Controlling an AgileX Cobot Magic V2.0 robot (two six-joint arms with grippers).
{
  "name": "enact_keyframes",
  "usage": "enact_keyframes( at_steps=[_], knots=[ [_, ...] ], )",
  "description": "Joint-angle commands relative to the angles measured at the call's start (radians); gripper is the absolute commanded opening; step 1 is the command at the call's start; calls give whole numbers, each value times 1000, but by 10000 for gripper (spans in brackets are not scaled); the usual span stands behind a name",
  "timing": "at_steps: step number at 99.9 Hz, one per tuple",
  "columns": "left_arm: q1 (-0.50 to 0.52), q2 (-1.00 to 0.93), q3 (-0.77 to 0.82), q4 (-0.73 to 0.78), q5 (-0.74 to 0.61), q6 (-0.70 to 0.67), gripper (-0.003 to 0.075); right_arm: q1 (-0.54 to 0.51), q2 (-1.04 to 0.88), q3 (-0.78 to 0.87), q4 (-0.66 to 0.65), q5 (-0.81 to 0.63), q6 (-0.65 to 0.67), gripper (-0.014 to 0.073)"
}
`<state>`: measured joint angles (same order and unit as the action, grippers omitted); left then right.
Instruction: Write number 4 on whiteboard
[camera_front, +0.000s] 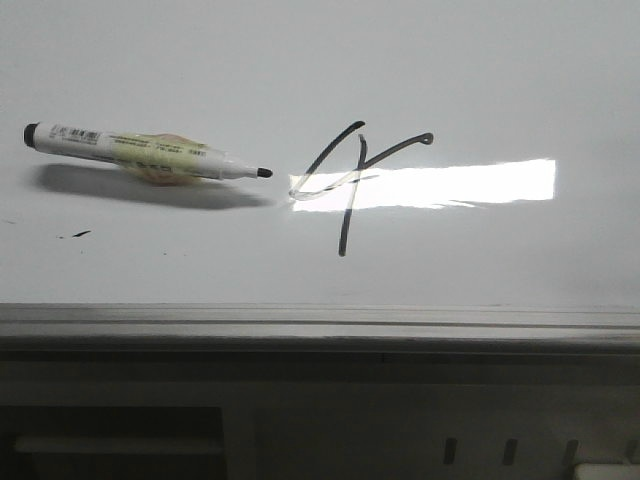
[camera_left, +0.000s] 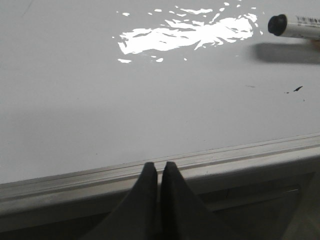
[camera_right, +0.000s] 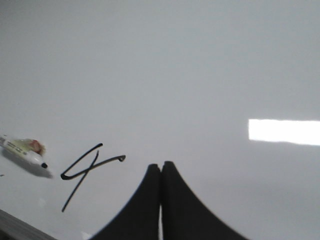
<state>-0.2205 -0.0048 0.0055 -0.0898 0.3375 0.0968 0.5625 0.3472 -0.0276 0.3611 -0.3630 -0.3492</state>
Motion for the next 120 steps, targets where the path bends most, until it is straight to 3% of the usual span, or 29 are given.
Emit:
enact_keyframes(
  at_steps=[1, 29, 49, 65, 92, 107, 120],
  knots=[
    [3, -26, 33, -12, -51, -9, -20, -58, 17, -17, -114, -38, 95, -66],
    [3, -26, 33, -12, -51, -9, -20, -214, 14, 33, -171, -43, 133, -66],
    [3, -26, 33, -12, -51, -9, -20, -281, 14, 61, -210, -3, 284, -66],
    [3, -26, 33, -12, -51, -9, -20, -335, 14, 61, -228, 35, 300, -66],
    [3, -26, 33, -12, -52, -9, -20, -466, -69, 63, -320, 253, 340, -66],
    [3, -26, 33, -12, -52, -9, -20, -479, -192, 63, -413, 448, 484, -66],
    [3, -26, 33, -12, -52, -9, -20, -479, -301, 63, -468, 612, 514, -66]
  ],
)
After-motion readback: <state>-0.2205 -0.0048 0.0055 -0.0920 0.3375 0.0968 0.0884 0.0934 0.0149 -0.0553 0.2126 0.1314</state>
